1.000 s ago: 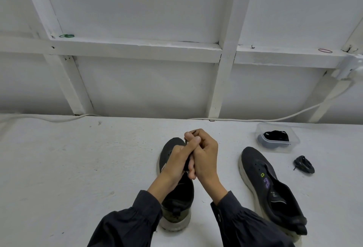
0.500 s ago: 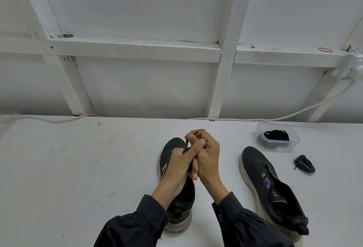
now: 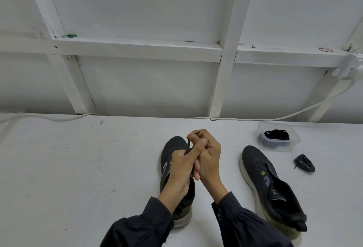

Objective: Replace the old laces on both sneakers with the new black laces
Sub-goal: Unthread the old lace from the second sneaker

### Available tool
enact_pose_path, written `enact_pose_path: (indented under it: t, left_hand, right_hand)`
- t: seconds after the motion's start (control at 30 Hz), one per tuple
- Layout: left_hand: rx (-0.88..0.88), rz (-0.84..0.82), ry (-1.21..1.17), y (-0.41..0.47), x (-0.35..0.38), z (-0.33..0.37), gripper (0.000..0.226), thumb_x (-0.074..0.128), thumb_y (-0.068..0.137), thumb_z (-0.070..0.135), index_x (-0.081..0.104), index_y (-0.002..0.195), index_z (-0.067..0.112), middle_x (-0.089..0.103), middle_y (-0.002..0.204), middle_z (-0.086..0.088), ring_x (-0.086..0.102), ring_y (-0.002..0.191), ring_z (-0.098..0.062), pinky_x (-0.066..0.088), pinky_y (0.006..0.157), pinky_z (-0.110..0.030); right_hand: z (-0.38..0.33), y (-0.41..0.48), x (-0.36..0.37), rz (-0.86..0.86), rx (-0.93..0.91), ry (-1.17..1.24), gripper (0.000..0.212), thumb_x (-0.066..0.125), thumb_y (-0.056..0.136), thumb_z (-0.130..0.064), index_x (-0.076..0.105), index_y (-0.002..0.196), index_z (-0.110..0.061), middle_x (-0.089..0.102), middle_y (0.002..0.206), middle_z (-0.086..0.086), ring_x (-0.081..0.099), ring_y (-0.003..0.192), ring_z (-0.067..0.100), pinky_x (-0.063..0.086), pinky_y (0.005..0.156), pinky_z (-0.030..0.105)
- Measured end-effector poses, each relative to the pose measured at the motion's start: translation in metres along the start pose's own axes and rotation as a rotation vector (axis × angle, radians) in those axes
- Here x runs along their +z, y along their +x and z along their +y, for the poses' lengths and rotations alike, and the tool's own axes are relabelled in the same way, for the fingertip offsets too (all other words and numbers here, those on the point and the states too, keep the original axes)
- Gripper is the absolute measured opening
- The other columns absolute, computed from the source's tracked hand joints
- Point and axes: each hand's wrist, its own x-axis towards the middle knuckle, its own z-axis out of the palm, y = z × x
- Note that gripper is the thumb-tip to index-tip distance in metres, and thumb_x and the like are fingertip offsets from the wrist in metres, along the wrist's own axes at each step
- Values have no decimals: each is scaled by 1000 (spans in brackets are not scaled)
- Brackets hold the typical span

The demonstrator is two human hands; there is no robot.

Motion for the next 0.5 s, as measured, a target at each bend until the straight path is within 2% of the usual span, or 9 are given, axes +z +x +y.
enact_pose_path:
  t: [0.1,0.13,0.2,0.27,0.33,0.43,0.5]
  left_hand:
    - [24,-32,31,-1,-2,5,72,58,76,69,39,31,16,39,30,-5,38,31,-15,43,55,-27]
    - [20,-42,41,-1,-3,7,76,52,80,73,40,32,15,41,31,-6,41,33,-16,43,53,-26]
    - [12,-82,18,1,-7,10,76,40,90,66,42,36,13,42,34,-9,44,37,-19,45,51,-26]
    - [34,-137,-23,3,-11,12,69,37,97,53,42,40,14,41,36,-9,44,40,-21,44,52,-27]
    - [55,-170,-36,5,-15,14,63,37,100,44,41,44,15,38,37,-7,43,43,-21,41,54,-27]
    - [48,-180,-49,7,-21,18,58,37,102,38,37,48,14,32,39,-5,41,44,-20,36,55,-29]
    - [27,-170,-67,10,-26,23,57,39,101,37,35,48,14,29,39,-4,40,43,-18,36,51,-26]
  right_hand:
    - [-3,3,-3,-40,-15,-8,24,60,91,-25,59,72,-9,56,59,7,53,56,16,46,56,26]
    - [-5,4,-4,-50,-1,-7,27,59,91,-28,58,73,-8,55,57,11,51,53,19,45,55,27]
    - [-9,4,-6,-82,53,9,27,58,95,-21,58,72,-8,51,54,17,49,50,23,44,51,26]
    - [-10,4,-7,-129,162,38,31,57,97,-14,55,66,-11,48,51,10,48,48,17,42,49,23]
    - [-10,5,-11,-206,326,105,35,55,98,-20,51,65,-11,46,50,2,45,46,13,40,51,25]
    - [-7,6,-23,-405,534,277,41,50,98,-35,56,70,-6,54,54,6,49,49,18,45,58,27]
    - [-4,4,-31,-532,564,405,39,49,99,-31,62,74,-4,63,68,12,60,64,18,52,73,27]
